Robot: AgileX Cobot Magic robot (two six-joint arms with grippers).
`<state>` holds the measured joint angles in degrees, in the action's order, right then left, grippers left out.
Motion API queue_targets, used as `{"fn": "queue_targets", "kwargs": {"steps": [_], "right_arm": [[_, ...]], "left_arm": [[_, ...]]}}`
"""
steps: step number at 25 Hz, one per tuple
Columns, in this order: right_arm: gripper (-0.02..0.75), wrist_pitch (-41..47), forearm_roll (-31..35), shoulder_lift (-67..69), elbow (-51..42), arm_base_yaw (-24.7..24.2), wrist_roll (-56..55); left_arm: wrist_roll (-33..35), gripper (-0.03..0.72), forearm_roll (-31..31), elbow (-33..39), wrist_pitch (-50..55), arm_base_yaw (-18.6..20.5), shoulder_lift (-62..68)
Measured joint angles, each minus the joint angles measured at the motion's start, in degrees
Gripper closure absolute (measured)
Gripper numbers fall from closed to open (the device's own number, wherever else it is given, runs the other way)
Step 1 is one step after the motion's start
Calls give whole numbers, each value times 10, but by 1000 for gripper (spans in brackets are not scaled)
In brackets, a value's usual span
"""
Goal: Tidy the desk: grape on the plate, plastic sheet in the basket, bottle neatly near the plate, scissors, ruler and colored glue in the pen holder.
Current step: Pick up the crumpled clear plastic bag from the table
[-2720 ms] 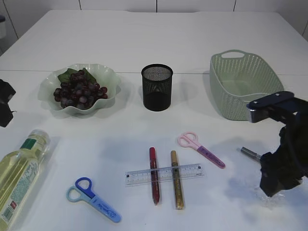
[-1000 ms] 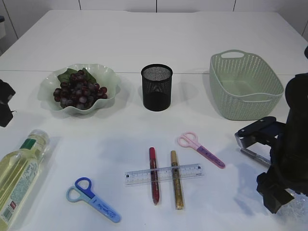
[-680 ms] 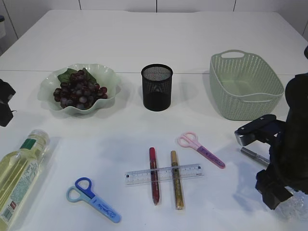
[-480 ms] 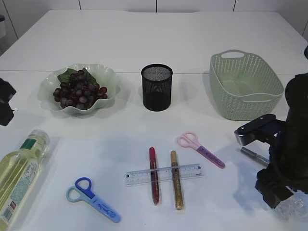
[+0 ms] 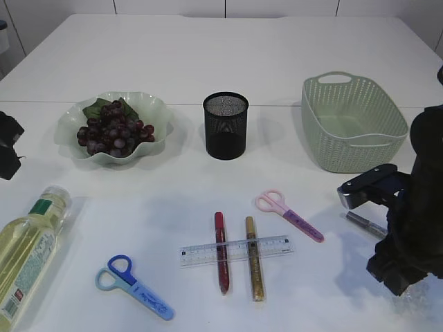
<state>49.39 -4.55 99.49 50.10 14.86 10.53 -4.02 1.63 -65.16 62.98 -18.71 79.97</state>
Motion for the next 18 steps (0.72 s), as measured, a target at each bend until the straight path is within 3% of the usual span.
{"fn": "queue_targets", "kwargs": {"steps": [5,9,18], "right_arm": [[496,0,0,0,0,0,-3],[581,0,0,0,0,0,-3],[636,-1,0,-14,3,0,-12]], "left_arm": [[0,409,0,0,-1,0,0],[0,411,0,0,-1,0,0],[0,411,0,0,-2,0,0]]}}
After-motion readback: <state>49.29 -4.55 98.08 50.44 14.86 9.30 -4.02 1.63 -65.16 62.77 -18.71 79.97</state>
